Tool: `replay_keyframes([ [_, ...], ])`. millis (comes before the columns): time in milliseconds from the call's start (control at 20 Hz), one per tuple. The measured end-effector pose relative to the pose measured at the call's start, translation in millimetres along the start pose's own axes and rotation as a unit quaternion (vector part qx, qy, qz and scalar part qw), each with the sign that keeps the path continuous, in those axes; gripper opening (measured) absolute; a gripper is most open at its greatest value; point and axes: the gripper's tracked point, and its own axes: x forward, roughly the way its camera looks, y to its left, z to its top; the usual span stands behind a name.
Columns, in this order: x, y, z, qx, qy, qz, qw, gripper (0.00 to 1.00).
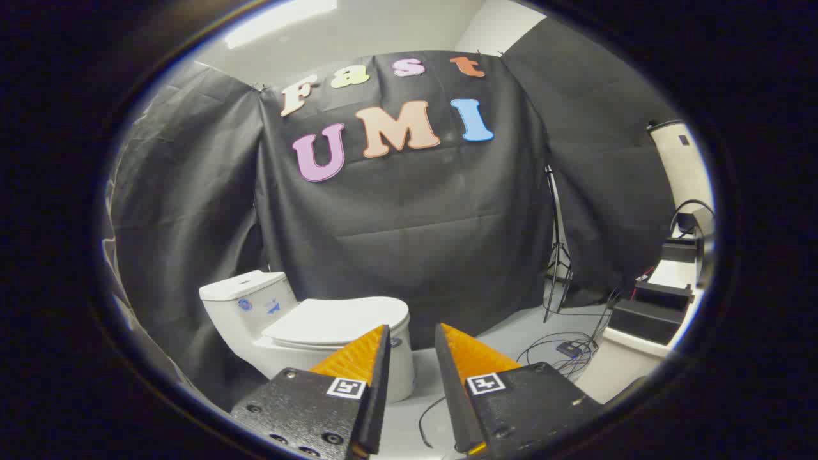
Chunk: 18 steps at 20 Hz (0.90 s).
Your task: Open the toilet lid.
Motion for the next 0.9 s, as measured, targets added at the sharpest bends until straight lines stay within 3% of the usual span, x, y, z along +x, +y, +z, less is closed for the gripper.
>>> replay_keyframes([
  [500, 7.2, -3.1, -3.9, 0.002, 0.016, -0.003, 1.000, 0.43],
  [750, 40.9, -4.2, -18.5, 0.049, 0.076, -0.004, 0.996, 0.40],
  [900, 76.5, 9.9, -13.9, 0.103, 0.085, 0.029, 0.991, 0.38],
])
